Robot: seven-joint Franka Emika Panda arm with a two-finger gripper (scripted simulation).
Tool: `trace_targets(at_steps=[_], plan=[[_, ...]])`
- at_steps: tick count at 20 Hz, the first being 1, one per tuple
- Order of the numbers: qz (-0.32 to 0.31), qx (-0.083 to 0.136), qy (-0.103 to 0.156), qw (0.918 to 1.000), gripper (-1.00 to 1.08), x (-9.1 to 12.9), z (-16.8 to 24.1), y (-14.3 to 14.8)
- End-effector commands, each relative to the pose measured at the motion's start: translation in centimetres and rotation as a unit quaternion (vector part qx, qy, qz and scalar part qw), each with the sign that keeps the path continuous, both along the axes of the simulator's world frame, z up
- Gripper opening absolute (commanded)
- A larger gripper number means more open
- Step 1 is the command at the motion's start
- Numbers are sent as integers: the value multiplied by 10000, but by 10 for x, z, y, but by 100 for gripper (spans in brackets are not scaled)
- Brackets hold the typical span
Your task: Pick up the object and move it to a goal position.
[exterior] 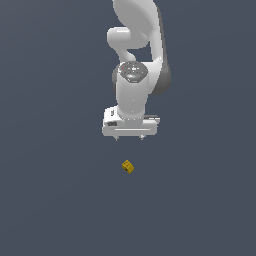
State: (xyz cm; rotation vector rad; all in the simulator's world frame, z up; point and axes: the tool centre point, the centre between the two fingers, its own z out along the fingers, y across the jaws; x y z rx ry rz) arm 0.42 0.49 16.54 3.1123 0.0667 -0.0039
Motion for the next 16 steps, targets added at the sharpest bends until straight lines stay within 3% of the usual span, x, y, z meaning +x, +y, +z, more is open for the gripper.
trace_targets(at_steps=[1, 10, 16], plan=[[0, 0, 0, 10000, 100, 0, 0, 0], [105, 170, 22, 9998, 100, -4, -1, 36], [140, 163, 21, 9998, 100, -3, -2, 34]])
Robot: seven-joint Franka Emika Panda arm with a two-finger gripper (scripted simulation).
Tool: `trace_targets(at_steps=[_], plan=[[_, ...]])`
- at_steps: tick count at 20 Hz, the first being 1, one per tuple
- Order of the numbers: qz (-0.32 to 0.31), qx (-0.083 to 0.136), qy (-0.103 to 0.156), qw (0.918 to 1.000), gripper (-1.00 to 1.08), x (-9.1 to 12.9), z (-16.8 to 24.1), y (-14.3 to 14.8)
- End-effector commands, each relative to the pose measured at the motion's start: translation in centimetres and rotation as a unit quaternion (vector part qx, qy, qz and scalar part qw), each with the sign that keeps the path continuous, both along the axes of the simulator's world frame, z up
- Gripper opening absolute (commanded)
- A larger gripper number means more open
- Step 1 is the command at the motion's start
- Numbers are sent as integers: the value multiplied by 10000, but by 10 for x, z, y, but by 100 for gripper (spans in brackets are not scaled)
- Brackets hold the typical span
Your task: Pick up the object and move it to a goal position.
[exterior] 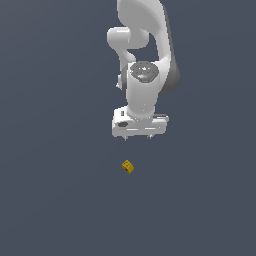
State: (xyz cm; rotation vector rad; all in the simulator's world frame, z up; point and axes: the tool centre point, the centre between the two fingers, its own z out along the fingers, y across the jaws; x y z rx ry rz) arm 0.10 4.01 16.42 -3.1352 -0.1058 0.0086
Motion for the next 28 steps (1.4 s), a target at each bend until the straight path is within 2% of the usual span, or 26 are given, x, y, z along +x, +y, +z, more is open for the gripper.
trace_targets(at_steps=[1, 9, 15, 21, 28], plan=[[48, -4, 1, 10000, 100, 1, -1, -1], [540, -21, 0, 9985, 100, 11, -11, -4], [1192, -37, 0, 9929, 100, 23, -25, -9], [1984, -44, -2, 9801, 100, 37, -43, -15], [2875, -36, -10, 9578, 100, 52, -65, -24]])
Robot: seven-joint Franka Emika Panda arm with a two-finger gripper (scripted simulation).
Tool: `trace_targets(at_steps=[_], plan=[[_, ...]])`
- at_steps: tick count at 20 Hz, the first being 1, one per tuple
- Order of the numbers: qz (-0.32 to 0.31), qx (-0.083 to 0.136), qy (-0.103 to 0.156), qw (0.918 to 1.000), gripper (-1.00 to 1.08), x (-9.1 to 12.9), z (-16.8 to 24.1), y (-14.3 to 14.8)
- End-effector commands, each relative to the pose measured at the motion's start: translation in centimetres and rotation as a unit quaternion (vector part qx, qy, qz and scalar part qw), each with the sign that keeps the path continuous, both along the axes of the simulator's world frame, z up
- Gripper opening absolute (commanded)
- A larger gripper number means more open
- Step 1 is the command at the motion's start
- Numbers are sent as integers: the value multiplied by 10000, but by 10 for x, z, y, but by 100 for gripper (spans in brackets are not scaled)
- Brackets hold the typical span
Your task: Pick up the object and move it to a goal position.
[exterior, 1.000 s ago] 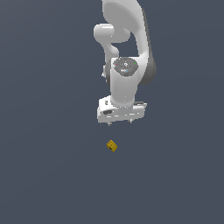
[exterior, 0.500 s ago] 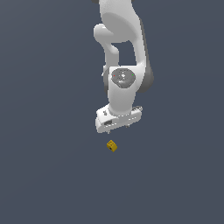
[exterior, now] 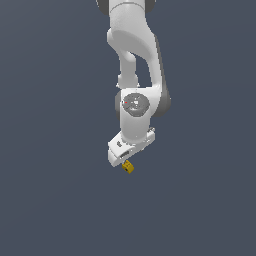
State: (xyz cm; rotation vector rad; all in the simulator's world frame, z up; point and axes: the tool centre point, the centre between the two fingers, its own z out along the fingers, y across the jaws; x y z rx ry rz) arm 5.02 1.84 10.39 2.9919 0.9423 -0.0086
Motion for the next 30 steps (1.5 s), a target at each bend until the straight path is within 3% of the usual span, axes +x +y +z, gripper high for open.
trace_targets(at_steps=[1, 13, 22, 30], plan=[[320, 6, -3, 9995, 100, 5, -8, -3], [1201, 30, -13, 9928, 100, 18, -30, -12], [1261, 32, -12, 9920, 100, 19, -35, -13], [1279, 32, -14, 9918, 100, 18, -72, -13]])
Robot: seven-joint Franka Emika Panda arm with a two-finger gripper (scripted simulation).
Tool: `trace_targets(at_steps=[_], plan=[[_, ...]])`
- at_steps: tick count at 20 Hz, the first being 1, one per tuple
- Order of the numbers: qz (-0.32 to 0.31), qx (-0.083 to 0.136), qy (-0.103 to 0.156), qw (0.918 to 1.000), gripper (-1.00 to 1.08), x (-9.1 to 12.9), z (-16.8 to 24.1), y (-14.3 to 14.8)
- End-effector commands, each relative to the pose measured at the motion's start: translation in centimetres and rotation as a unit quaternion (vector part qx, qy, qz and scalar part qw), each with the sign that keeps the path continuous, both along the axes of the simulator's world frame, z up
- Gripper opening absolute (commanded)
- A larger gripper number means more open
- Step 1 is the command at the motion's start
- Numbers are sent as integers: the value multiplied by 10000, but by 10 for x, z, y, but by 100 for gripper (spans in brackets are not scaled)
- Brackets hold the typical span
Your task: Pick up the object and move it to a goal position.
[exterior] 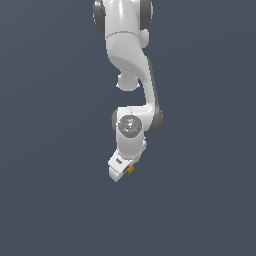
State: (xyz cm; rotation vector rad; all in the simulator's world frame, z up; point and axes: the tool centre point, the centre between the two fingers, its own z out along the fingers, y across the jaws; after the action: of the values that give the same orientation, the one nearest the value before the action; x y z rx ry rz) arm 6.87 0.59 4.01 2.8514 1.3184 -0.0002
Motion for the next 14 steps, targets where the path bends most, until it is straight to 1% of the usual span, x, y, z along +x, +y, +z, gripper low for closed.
trace_targets(at_steps=[1, 7, 8, 14], plan=[[6, 0, 0, 10000, 100, 0, -12, 0], [10, 0, 0, 10000, 100, 1, -18, 0], [10, 0, 0, 10000, -100, 1, -18, 0], [10, 0, 0, 10000, -100, 1, -18, 0]])
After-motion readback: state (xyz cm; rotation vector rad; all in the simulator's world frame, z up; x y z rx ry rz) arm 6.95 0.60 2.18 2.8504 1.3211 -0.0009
